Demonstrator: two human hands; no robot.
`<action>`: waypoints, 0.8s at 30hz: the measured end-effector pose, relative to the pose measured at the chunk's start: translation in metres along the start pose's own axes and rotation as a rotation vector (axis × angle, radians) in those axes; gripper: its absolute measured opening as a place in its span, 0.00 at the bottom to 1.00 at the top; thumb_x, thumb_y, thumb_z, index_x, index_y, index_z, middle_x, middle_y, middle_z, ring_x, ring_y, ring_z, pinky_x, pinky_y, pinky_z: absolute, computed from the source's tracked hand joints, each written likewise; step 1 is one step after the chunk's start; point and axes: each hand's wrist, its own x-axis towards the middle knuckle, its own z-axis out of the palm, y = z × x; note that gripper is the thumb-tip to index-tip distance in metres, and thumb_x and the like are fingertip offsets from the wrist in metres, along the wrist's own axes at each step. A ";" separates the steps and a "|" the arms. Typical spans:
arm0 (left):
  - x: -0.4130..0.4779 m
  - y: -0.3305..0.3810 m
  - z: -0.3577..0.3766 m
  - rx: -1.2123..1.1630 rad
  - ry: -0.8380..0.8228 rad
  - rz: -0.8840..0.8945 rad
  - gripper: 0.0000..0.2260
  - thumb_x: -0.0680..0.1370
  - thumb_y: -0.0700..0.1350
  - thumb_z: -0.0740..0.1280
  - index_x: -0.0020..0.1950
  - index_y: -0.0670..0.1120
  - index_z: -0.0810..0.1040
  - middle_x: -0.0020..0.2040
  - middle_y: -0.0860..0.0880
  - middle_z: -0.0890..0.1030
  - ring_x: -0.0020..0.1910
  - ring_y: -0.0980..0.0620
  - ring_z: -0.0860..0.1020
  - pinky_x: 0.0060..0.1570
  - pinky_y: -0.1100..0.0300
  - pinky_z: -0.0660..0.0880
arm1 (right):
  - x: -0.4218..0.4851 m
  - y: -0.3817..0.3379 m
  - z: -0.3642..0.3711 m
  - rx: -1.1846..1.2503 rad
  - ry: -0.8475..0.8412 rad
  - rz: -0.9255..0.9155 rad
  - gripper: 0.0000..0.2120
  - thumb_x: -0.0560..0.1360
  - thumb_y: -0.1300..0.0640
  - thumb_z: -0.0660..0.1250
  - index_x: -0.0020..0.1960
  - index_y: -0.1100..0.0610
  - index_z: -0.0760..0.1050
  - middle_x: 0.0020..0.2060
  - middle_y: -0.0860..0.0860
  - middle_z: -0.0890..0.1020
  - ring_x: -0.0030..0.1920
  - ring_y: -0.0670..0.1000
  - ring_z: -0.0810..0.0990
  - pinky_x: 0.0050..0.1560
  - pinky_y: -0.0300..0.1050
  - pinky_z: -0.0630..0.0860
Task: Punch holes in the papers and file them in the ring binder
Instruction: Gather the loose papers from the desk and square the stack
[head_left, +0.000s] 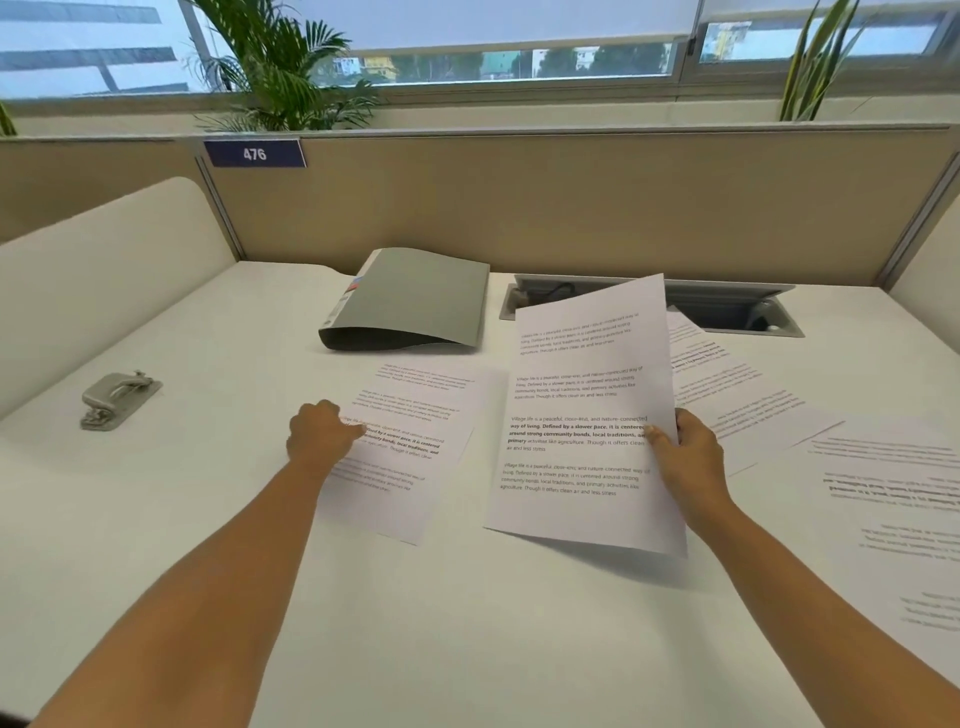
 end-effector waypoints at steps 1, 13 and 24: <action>0.005 -0.004 -0.002 0.049 -0.011 -0.020 0.27 0.73 0.51 0.70 0.66 0.37 0.69 0.65 0.37 0.71 0.66 0.38 0.69 0.63 0.47 0.67 | 0.000 0.001 0.000 -0.003 -0.002 0.007 0.10 0.77 0.61 0.61 0.57 0.62 0.74 0.54 0.59 0.80 0.54 0.60 0.78 0.55 0.51 0.74; 0.024 -0.016 -0.002 0.176 -0.101 -0.086 0.30 0.69 0.58 0.72 0.59 0.36 0.71 0.59 0.38 0.72 0.61 0.39 0.71 0.58 0.50 0.70 | 0.002 0.004 0.003 -0.046 -0.023 0.054 0.11 0.78 0.61 0.61 0.58 0.62 0.73 0.55 0.58 0.80 0.50 0.56 0.76 0.49 0.45 0.70; 0.035 -0.007 -0.006 0.120 -0.251 -0.191 0.33 0.66 0.50 0.77 0.63 0.34 0.68 0.63 0.38 0.74 0.64 0.39 0.71 0.63 0.50 0.69 | 0.000 0.007 0.003 -0.072 -0.034 0.087 0.15 0.78 0.61 0.60 0.64 0.61 0.71 0.59 0.57 0.78 0.58 0.60 0.76 0.57 0.50 0.72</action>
